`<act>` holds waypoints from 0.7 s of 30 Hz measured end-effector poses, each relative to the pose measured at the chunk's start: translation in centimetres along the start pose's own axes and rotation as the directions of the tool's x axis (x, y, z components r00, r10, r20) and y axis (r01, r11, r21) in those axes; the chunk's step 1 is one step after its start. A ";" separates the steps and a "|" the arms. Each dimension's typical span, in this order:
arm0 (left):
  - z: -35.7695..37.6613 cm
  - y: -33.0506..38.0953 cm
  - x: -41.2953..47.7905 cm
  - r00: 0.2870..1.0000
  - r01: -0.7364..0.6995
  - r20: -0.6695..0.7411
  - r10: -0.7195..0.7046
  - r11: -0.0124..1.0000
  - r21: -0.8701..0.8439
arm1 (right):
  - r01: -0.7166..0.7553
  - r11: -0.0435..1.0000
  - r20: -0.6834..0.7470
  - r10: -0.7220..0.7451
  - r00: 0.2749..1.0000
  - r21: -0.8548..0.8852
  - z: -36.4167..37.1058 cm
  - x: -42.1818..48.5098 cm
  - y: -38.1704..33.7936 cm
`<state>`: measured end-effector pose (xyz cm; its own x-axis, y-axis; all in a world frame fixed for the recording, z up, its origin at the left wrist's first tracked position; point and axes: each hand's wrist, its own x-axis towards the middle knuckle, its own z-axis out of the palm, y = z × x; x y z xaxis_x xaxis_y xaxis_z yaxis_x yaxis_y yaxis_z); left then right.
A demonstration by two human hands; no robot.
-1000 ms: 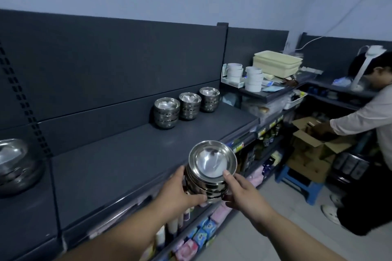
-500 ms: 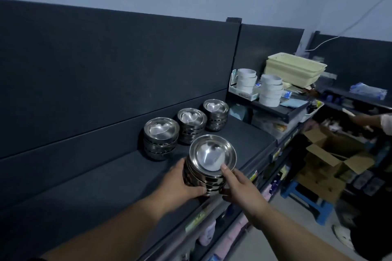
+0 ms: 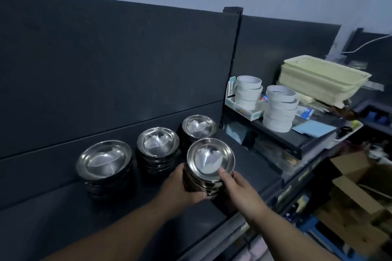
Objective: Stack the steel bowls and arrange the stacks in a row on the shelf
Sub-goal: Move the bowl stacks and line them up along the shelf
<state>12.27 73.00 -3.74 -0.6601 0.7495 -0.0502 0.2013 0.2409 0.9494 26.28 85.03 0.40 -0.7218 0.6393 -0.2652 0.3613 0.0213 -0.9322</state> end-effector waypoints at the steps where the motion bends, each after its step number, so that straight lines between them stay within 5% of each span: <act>1: 1.1 0.7 0.9 1.000 0.000 -0.015 0.000 1.000 0.012 | 0.000 1.000 0.012 0.000 1.000 -0.005 -1.3 1.3 0.0; 15: 8.1 2.8 6.3 0.974 0.058 -0.225 -0.020 0.985 0.163 | 0.013 0.999 0.087 -0.017 0.996 0.039 -8.4 10.2 1.8; 21: 6.5 2.7 2.3 0.981 0.102 -0.190 -0.045 0.947 0.305 | 0.061 0.982 -0.013 -0.064 0.998 -0.181 -6.9 7.5 2.3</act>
<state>15.98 79.42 -3.29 -0.7940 0.6070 -0.0329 0.3439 0.4932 0.7990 25.80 95.20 -1.98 -0.7357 0.6467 -0.2014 0.4177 0.1992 -0.8865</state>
